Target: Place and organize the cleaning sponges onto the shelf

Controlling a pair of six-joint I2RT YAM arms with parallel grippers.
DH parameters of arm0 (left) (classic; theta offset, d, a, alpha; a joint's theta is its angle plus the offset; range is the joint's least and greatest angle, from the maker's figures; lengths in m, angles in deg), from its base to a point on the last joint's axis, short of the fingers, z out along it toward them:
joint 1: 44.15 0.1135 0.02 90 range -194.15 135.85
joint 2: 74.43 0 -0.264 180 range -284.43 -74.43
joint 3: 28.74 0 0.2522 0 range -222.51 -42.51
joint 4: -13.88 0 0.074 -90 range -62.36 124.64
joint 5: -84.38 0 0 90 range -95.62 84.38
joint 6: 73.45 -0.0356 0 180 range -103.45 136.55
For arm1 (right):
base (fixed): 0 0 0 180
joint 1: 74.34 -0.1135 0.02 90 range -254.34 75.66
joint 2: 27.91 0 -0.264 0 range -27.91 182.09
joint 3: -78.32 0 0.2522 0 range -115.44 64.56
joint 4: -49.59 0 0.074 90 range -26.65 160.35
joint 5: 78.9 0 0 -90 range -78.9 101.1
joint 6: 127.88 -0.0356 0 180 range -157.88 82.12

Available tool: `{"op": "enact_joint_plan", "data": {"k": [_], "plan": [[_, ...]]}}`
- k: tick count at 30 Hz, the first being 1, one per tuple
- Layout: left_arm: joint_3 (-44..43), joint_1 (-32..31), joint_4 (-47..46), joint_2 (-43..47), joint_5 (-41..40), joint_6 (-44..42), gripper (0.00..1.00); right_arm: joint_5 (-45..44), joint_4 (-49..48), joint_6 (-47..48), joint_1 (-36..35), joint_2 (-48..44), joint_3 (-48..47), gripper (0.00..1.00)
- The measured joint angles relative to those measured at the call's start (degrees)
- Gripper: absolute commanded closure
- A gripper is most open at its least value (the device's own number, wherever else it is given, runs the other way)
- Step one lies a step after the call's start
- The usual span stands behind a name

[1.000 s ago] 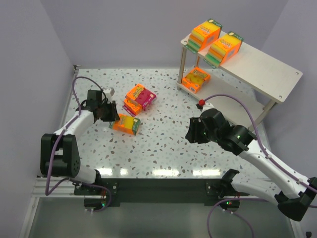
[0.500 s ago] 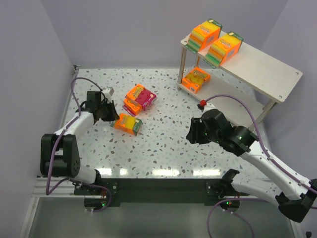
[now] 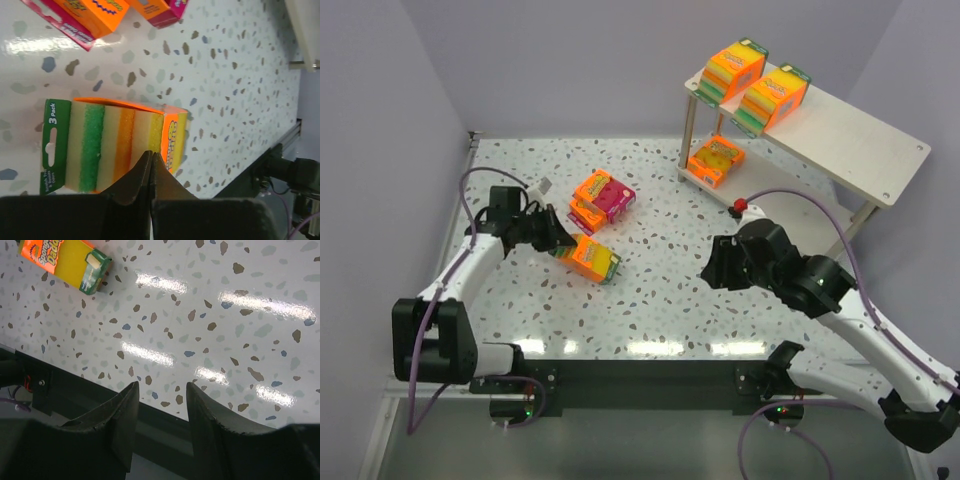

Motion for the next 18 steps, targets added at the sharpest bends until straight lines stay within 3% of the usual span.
{"op": "enact_joint_plan", "data": {"k": [4, 6, 9, 12, 16, 18], "plan": [[1.5, -3.3, -1.6, 7.1, 2.9, 8.5, 1.0, -1.2, 2.1, -1.3, 0.0, -1.9, -1.6, 0.55], [2.5, -7.8, -4.5, 10.0, 3.3, 14.3, 1.0, -2.2, 3.4, -2.2, 0.0, -3.0, -2.4, 0.57], [3.1, -14.5, -10.1, 11.7, 3.6, 22.4, 1.0, -4.3, 5.3, -3.7, 0.0, -4.9, -3.7, 0.57], [3.0, -16.8, -13.9, 11.5, 3.4, 27.6, 1.0, -5.9, 6.6, -4.7, 0.0, -6.1, -4.7, 0.56], [-1.3, -17.0, -9.0, 8.7, -1.7, 26.9, 1.0, -7.1, 8.6, -5.6, 0.0, -7.5, -5.0, 0.52], [-5.1, -16.9, -5.4, 7.0, -6.4, 24.6, 0.94, -7.3, 9.1, -5.8, 0.0, -7.7, -4.9, 0.48]]}}
